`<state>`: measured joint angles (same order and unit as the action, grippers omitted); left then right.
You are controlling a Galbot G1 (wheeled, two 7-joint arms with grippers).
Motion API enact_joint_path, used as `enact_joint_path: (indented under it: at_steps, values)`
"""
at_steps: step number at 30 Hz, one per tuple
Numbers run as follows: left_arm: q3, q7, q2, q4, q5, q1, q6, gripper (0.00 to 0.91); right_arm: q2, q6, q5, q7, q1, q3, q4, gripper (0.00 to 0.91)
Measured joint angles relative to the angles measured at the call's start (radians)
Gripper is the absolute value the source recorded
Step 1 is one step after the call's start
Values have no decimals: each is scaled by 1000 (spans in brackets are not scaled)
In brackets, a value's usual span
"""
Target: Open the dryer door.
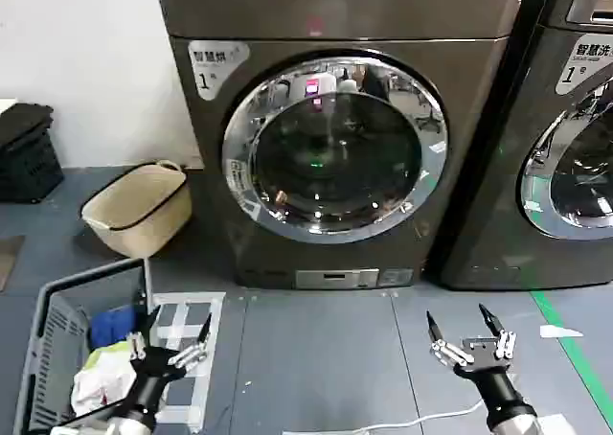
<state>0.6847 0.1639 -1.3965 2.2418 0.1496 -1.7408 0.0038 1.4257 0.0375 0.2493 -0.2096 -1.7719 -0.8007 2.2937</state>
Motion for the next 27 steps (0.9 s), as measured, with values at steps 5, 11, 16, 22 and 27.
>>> enact_joint_path:
  at_steps: [5, 11, 16, 22, 27]
  values:
    - [0, 1, 0, 3, -1, -4, 0, 907, -9, 1, 8, -1, 7, 0, 1, 907]
    - [1, 1, 1, 4, -2, -6, 0, 907, -56, 5, 31, -6, 44, 13, -7, 907]
    - [1, 2, 2, 6, -6, -9, 1, 907, -110, 28, 70, -6, 84, 36, -12, 907]
    - [1, 3, 4, 8, -8, -12, 1, 907, -200, 57, 116, 9, 141, 68, -20, 907]
    - [1, 4, 4, 9, -13, -15, 1, 907, -284, 71, 152, 32, 198, 103, -35, 907]
